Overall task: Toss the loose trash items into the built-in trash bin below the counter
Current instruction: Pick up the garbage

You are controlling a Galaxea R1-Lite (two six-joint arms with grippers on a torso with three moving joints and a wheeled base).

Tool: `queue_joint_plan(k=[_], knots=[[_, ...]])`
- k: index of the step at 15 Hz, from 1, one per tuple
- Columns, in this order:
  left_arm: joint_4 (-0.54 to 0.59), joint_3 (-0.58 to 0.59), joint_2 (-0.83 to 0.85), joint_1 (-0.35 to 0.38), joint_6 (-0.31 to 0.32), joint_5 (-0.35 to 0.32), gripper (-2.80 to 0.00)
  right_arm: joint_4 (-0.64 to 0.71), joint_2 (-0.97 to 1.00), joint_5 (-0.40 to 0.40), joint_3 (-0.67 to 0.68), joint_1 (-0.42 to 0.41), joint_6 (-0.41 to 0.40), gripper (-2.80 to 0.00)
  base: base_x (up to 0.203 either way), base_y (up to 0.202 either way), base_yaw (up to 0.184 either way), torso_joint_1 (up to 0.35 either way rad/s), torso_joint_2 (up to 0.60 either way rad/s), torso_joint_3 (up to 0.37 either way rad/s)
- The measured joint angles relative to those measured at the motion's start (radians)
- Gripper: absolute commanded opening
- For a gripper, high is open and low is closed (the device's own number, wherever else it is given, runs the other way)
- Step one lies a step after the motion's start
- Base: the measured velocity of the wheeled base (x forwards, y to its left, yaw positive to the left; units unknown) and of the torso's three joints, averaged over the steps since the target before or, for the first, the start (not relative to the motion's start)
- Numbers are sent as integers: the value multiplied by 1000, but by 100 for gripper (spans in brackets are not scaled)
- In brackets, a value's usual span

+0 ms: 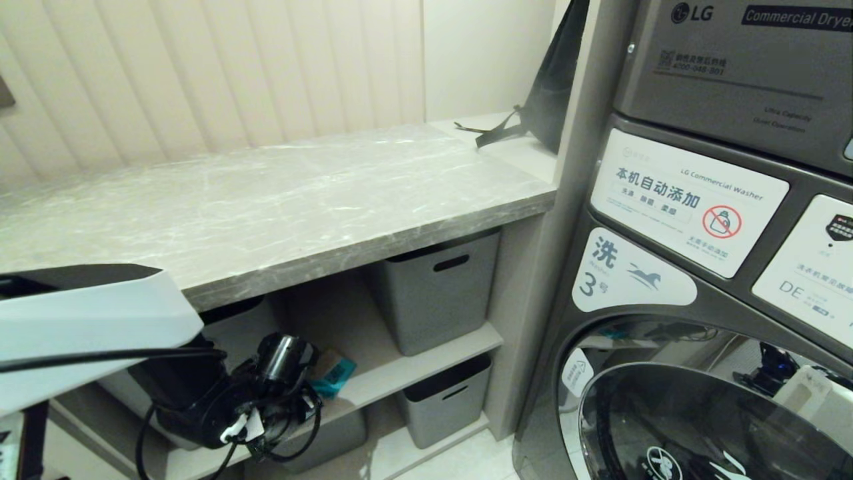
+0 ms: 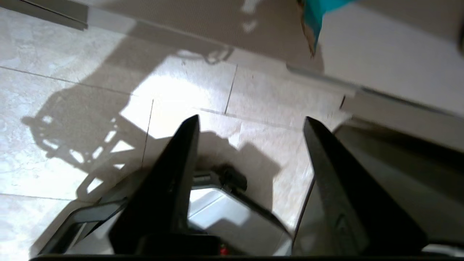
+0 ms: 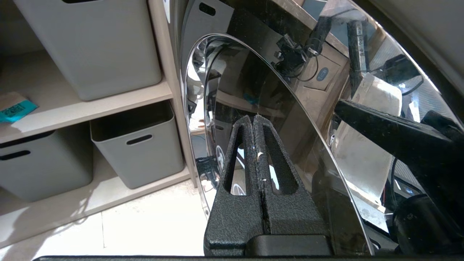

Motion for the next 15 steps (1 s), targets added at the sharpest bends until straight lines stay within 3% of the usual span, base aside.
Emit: queue_joint_plan(k=[2, 15], knots=[[2, 1, 4, 17, 52, -23, 0, 0, 0, 0, 0, 0, 0, -280, 0, 0, 0, 0, 0, 0], [-10, -119, 78, 24, 159, -20, 0, 0, 0, 0, 0, 0, 0, -280, 0, 0, 0, 0, 0, 0]])
